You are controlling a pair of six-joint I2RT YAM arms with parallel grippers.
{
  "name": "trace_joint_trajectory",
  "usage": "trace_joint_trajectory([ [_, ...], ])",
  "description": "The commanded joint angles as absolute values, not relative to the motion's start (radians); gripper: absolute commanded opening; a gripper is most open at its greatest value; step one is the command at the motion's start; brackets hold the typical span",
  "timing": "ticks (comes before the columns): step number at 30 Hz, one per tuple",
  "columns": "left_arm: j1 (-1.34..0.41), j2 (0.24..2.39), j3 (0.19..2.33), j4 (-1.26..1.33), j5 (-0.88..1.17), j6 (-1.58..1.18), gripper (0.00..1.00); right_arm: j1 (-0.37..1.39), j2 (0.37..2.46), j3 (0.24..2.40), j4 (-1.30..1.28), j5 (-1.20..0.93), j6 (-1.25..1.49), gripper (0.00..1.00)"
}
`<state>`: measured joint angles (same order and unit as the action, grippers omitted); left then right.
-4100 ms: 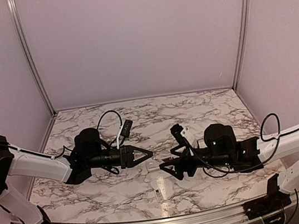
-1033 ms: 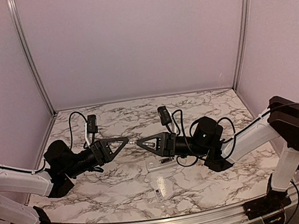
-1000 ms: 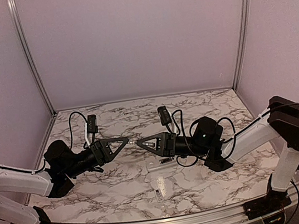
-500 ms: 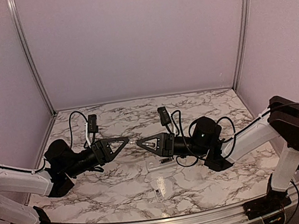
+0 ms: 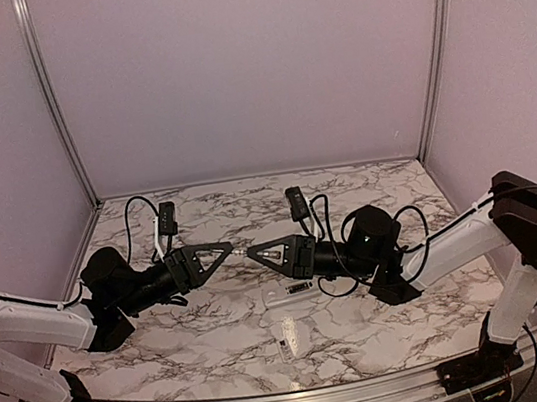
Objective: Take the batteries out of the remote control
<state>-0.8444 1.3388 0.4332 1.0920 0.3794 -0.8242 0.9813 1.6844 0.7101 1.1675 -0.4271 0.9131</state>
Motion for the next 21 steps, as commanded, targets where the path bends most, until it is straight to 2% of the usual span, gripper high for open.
trace_joint_trajectory([
  [1, -0.839, 1.363, 0.451, 1.007, 0.359, -0.781, 0.07, 0.984, 1.649, 0.746, 1.13, -0.414, 0.875, 0.0],
  [3, -0.84, 1.364, 0.459, 0.986, 0.364, -0.77, 0.25, 0.984, 1.636, 0.739, 1.098, -0.404, 0.86, 0.0],
  [7, -0.84, 1.355, 0.472, 0.939, 0.357, -0.742, 0.69, 0.984, 1.583, 0.704, 1.003, -0.354, 0.814, 0.0],
  [8, -0.84, 1.354, 0.474, 0.93, 0.354, -0.731, 0.78, 0.985, 1.569, 0.695, 0.98, -0.33, 0.804, 0.0],
  [10, -0.84, 1.353, 0.481, 0.896, 0.343, -0.706, 0.89, 0.984, 1.541, 0.676, 0.923, -0.298, 0.784, 0.0],
  [13, -0.84, 1.349, 0.489, 0.86, 0.335, -0.659, 0.98, 0.984, 1.496, 0.654, 0.824, -0.251, 0.746, 0.0],
  [21, -0.84, 1.365, 0.53, 0.724, 0.24, -0.48, 0.99, 0.985, 1.315, 0.582, 0.498, -0.035, 0.653, 0.0],
])
